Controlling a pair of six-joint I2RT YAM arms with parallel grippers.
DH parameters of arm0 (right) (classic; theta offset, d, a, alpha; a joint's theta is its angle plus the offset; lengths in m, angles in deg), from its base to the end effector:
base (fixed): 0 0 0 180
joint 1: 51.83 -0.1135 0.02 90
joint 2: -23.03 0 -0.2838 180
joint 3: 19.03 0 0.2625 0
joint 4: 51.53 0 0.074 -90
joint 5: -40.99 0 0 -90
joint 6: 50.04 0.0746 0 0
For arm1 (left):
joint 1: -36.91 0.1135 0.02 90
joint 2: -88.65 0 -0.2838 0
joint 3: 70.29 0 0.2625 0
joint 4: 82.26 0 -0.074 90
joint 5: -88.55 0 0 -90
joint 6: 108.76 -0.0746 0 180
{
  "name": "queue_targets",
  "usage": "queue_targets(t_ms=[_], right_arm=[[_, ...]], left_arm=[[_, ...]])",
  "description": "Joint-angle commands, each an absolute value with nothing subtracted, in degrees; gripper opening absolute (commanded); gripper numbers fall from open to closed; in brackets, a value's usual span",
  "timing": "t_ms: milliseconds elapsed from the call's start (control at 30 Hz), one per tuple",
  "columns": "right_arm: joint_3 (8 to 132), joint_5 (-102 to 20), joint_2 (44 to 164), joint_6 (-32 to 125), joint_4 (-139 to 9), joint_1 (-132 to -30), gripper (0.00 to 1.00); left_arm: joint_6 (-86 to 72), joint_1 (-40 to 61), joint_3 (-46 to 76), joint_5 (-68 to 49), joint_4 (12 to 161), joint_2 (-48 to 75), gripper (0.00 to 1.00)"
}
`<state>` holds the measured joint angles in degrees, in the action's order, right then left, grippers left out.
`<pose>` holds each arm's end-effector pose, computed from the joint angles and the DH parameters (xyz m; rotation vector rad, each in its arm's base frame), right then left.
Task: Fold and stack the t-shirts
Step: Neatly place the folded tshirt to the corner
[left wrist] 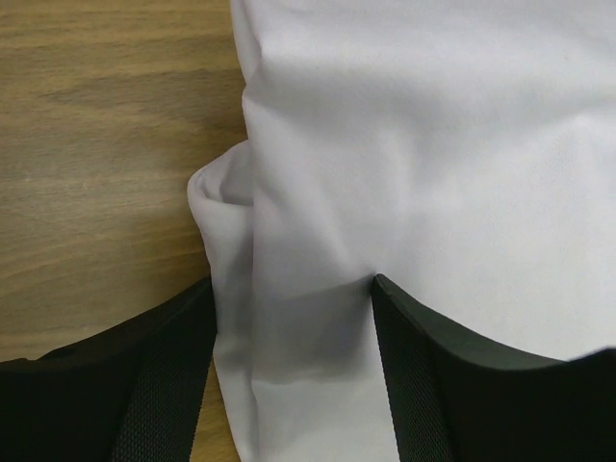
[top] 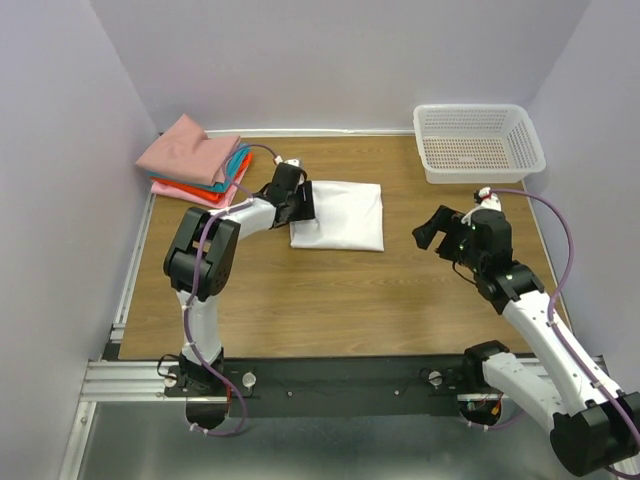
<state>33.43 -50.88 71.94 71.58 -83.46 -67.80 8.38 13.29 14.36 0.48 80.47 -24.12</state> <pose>0.2181 0.0599 0.2730 0.3062 2.0781 0.4740 0.4277 -0.1843 0.1457 -0.0902 2.3950 -0.3849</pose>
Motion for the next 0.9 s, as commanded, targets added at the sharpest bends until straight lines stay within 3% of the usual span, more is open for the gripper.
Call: queue_targets(t_ms=[0,67,133,167,200,867], right_arm=[[32.2,-52.1,71.6,70.0,-84.7,-68.0,1.0],[32.2,-52.1,71.6,69.7,-84.7,-68.0,1.0],[31.9,-52.1,71.6,69.1,-84.7,-68.0,1.0],[31.8,-52.3,71.7,69.0,-84.8,-67.9,1.0],[31.5,-52.5,71.6,68.9,-85.0,-68.0,1.0],[29.8,-53.8,73.8,68.3,-85.2,-68.0,1.0]], left_arm=[[8.4,11.9,15.7,1.9,77.4,-27.7,0.65],[8.4,11.6,17.3,2.4,76.8,-28.3,0.55],[7.4,11.2,19.7,4.6,75.4,-29.1,0.37],[6.8,11.2,20.9,6.2,73.1,-29.4,0.23],[6.3,11.0,22.0,11.2,71.7,-29.4,0.0],[-40.5,14.0,23.3,34.1,78.8,-16.3,0.0]])
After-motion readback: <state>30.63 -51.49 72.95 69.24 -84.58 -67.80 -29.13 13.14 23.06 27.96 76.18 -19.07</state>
